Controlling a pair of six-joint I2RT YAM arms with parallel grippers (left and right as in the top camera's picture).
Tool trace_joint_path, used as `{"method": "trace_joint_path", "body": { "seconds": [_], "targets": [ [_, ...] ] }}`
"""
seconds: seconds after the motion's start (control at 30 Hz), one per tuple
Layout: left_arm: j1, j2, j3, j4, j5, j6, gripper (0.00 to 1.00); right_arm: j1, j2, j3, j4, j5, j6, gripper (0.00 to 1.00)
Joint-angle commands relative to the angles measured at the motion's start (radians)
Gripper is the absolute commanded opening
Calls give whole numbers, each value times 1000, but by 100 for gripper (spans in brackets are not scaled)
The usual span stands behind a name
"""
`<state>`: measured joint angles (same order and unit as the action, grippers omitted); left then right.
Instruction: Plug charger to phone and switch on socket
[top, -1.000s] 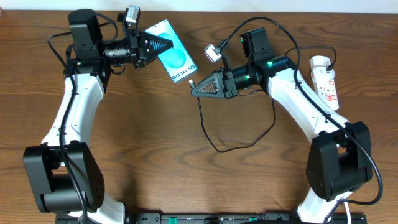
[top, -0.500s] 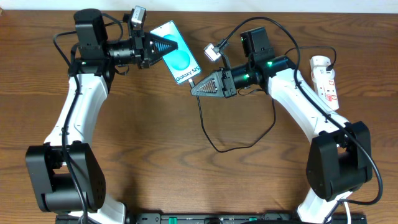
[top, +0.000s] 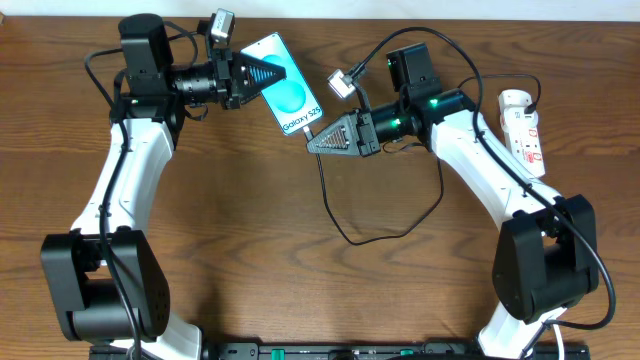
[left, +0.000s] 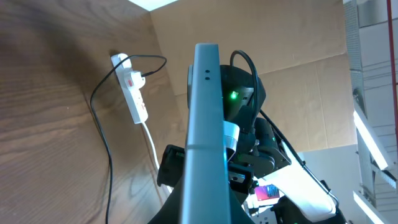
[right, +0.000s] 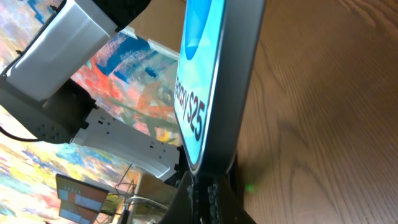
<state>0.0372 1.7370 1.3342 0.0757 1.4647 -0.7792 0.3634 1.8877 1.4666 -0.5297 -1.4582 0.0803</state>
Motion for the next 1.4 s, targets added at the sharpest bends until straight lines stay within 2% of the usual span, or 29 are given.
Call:
{"method": "trace_joint_path", "body": {
  "seconds": [0.0,1.37],
  "targets": [
    [1,-13,9,13,34,26,7,-2,-2,4,2,-17,10,2],
    [0,-13,9,21,50,80,8,-2,-2,4,4,-30,13,1]
  ]
}}
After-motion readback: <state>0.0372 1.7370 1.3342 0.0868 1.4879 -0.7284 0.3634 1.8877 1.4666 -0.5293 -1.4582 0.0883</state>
